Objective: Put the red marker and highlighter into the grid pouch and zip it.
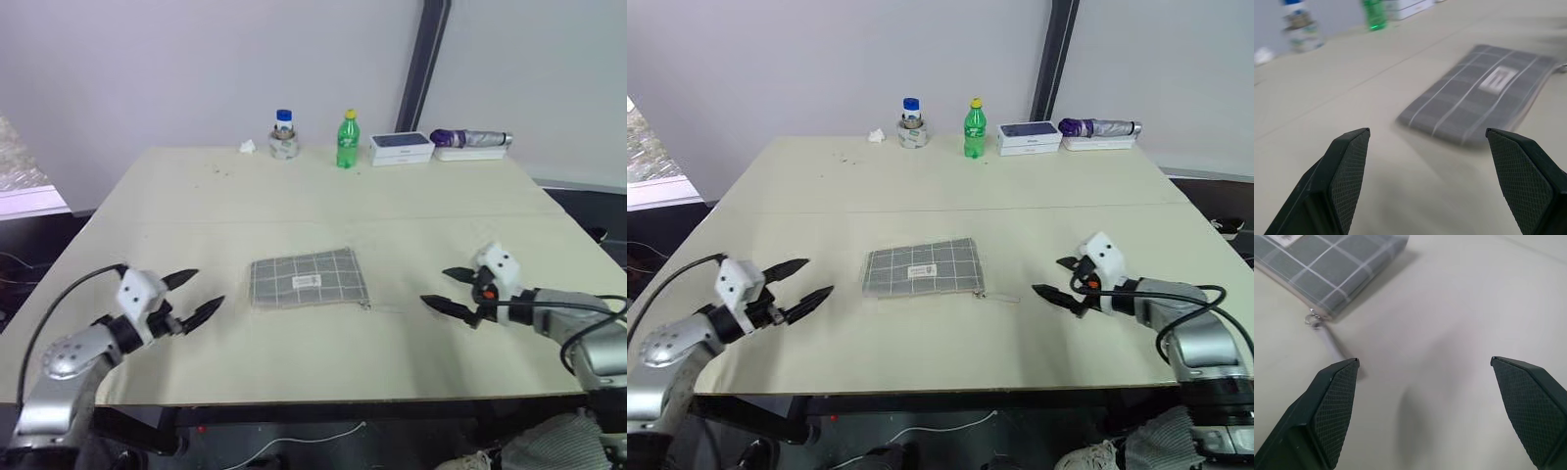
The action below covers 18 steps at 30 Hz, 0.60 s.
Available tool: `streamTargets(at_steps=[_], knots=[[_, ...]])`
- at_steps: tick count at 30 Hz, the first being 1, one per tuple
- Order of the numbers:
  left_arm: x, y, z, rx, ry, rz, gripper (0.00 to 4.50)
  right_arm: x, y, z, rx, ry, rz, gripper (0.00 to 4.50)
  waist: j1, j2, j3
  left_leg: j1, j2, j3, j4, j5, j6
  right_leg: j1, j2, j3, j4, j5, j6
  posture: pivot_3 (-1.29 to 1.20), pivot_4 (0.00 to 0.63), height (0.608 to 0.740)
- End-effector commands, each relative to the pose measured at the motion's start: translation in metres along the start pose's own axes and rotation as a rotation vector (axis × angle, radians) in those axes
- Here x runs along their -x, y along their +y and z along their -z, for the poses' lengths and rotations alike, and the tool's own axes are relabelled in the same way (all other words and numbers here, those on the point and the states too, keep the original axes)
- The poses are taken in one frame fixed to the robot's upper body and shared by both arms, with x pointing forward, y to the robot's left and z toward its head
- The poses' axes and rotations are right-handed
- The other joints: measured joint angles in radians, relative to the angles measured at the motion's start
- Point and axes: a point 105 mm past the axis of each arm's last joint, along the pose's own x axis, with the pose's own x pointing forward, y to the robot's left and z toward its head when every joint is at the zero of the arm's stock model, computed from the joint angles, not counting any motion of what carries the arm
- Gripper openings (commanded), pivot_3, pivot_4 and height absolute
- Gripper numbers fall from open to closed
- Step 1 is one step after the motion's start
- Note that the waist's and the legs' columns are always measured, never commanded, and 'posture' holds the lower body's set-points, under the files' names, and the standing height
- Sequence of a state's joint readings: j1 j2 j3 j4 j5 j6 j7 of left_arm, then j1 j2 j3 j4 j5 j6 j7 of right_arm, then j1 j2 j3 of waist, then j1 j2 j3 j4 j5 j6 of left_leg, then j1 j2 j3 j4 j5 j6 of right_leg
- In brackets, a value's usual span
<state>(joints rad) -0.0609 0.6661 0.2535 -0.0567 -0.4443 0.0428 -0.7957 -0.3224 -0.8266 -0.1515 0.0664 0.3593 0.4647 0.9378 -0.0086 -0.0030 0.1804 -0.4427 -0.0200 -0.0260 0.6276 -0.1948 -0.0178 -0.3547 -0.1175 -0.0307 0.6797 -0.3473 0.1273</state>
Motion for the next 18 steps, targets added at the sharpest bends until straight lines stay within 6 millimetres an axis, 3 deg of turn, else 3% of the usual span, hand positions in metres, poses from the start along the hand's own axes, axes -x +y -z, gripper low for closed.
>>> streamTargets(at_steps=[1, 7, 11, 18], knots=[[0.009, 0.014, -0.025, -0.065, -0.059, -0.076, 3.99, 0.011, -0.001, -0.019, 0.052, -0.050, 0.007, 4.46, 0.005, 0.000, 0.000, 0.000, 0.000, -0.001, 0.001, 0.000, 0.000, 0.001, 0.000, -0.001, 0.000, 0.000, 0.000, 0.00, 0.150, 0.740], [0.032, 0.026, -0.009, 0.082, 0.004, -0.175, 3.99, 0.024, -0.004, -0.010, 0.051, -0.006, 0.022, 4.46, 0.010, 0.000, 0.000, 0.000, 0.000, 0.000, 0.000, -0.001, 0.001, 0.000, -0.001, 0.000, -0.001, 0.000, 0.000, 0.00, 0.150, 0.740], [0.043, 0.026, -0.002, 0.048, 0.058, -0.159, 3.99, 0.026, -0.004, -0.010, 0.035, -0.013, 0.033, 4.46, 0.013, 0.000, 0.000, 0.000, 0.000, 0.001, 0.000, -0.001, 0.001, 0.000, -0.001, 0.000, -0.002, 0.000, 0.000, 0.00, 0.150, 0.740], [0.057, 0.051, 0.005, -0.050, 0.118, -0.215, 3.99, 0.022, 0.004, -0.006, 0.023, -0.027, 0.022, 4.46, 0.020, 0.000, 0.000, 0.000, 0.000, 0.001, 0.000, -0.001, 0.001, 0.000, -0.001, 0.000, -0.002, 0.000, 0.000, 0.00, 0.150, 0.740]])
